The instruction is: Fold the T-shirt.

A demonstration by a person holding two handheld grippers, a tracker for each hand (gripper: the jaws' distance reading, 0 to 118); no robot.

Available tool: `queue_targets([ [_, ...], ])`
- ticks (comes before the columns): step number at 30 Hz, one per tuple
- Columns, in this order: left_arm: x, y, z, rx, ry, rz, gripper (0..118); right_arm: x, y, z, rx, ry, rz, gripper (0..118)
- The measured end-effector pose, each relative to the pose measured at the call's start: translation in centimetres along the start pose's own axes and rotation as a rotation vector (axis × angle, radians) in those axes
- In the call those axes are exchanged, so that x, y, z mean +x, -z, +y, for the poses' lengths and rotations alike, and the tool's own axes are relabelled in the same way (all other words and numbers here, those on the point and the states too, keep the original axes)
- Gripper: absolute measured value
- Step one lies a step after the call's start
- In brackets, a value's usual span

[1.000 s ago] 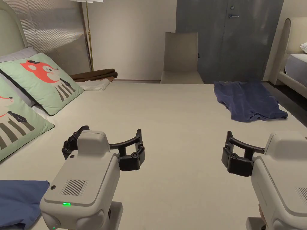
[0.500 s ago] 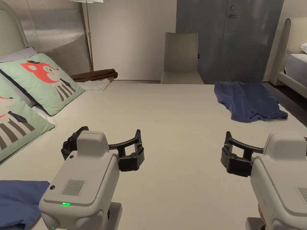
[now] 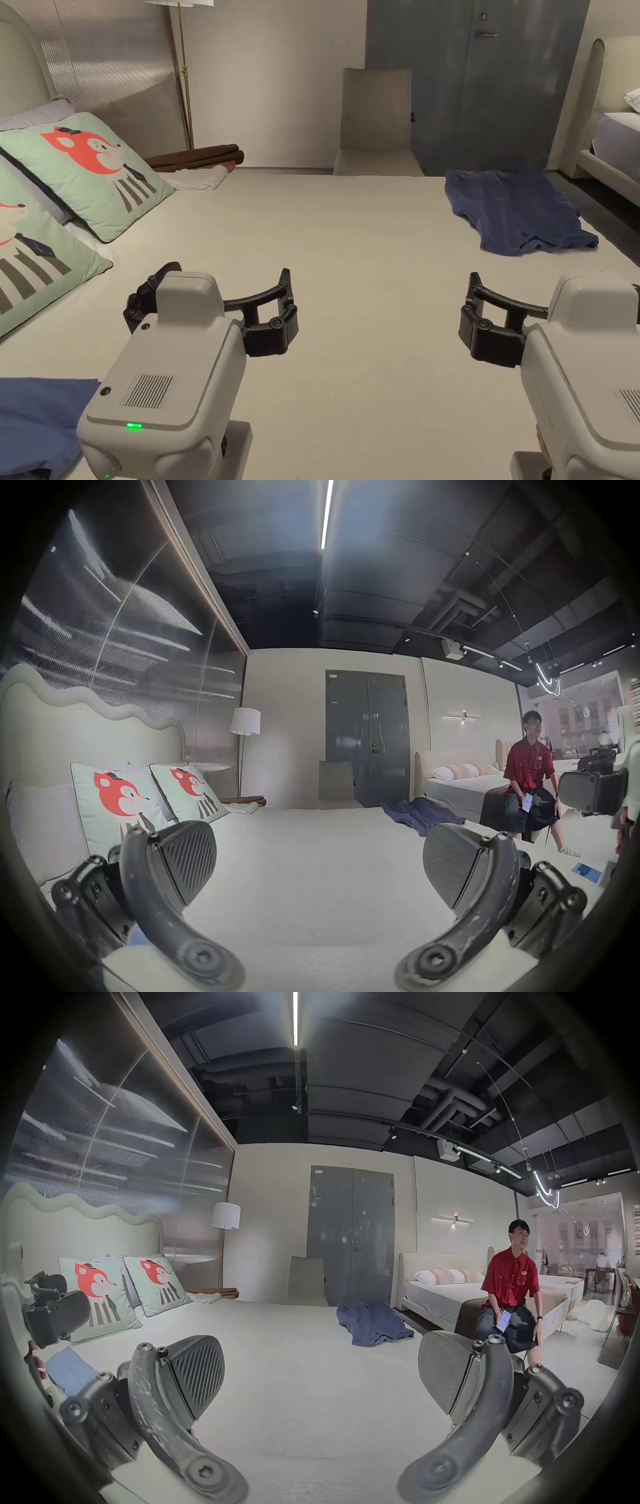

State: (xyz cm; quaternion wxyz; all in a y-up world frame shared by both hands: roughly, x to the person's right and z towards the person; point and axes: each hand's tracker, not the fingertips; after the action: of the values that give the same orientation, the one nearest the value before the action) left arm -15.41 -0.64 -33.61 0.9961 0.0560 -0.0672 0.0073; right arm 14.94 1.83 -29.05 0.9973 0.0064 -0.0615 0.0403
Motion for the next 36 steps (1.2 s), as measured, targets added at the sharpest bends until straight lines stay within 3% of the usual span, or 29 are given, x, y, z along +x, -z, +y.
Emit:
queue_targets([
  [36, -0.26, 0.11, 0.06, -0.019, -0.001, 0.005, 116, -0.19, -0.04, 0.04, 0.001, -0.002, 0.011, 112],
])
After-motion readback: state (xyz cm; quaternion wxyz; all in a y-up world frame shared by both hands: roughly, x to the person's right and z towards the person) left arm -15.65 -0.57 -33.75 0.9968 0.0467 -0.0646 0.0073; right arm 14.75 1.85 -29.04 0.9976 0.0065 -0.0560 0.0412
